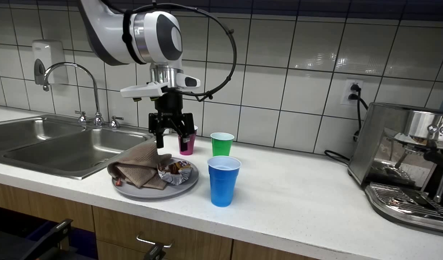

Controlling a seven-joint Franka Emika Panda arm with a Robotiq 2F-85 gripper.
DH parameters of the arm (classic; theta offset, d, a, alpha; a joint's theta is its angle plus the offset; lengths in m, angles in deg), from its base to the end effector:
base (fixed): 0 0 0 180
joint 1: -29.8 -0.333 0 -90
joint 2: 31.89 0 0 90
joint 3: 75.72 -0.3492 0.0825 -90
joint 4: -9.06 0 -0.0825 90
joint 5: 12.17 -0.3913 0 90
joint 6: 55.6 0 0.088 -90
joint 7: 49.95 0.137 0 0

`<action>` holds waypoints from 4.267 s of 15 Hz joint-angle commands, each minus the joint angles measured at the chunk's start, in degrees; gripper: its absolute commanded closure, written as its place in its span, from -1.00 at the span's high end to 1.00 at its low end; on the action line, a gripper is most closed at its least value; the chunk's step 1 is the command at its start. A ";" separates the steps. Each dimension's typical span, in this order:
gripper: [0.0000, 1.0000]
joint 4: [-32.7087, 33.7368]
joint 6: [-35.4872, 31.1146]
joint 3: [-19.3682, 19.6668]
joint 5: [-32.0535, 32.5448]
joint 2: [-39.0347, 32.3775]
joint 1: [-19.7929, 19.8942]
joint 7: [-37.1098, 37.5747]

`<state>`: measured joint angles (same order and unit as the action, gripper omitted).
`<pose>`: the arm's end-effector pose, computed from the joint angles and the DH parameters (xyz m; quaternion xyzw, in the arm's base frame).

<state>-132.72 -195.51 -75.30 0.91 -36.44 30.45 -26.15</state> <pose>0.4680 -0.0135 0.2490 0.9883 -0.1246 -0.0410 0.0783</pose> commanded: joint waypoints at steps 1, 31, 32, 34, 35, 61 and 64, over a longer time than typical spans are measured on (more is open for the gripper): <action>1.00 3.63 0.21 0.65 1.62 -3.85 -1.53 3.87; -0.16 13.88 1.74 4.09 -2.73 -17.06 -6.29 5.12; -0.33 14.01 1.75 4.15 -2.93 -17.21 -6.30 5.06; -0.64 14.12 1.73 4.13 -3.40 -17.29 -6.24 4.83; -0.77 14.14 1.73 4.11 -3.57 -17.27 -6.23 4.75; -1.00 7.42 1.27 3.84 -3.74 0.64 -3.17 3.42; -1.00 8.00 1.47 4.02 -4.01 1.30 -1.94 3.22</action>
<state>-124.21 -195.27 -71.24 -2.14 -37.48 27.04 -21.60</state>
